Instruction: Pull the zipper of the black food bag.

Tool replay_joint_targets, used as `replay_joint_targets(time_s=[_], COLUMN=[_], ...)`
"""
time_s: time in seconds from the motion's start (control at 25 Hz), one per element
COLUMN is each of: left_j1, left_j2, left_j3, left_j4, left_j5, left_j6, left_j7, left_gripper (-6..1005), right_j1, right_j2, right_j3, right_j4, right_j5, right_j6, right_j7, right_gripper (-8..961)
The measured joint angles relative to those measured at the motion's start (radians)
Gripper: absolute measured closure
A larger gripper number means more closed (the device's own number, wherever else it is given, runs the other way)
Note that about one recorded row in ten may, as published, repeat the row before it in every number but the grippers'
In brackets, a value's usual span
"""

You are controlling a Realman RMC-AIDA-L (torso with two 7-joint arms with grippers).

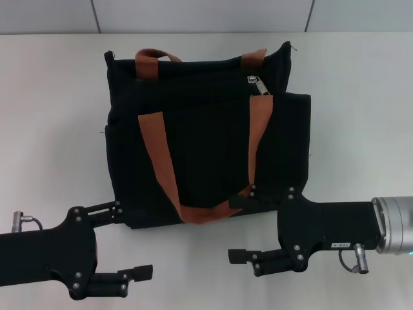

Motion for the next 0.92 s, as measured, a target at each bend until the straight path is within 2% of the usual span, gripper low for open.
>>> replay_joint_targets(time_s=[0.92], left_j1=[-0.005], left_j2=[-0.002], left_j3=[0.001], left_j4=[0.0], left_j5=[0.001], left_j6=[0.004], left_j7=[0.001], left_gripper=[189], right_j1=[0.0], right_j2=[0.001], right_j3=[0.007], right_j4=[0.008], right_j5=[0.003], right_j6=[0.004], right_j7=[-0.014], right_gripper=[124])
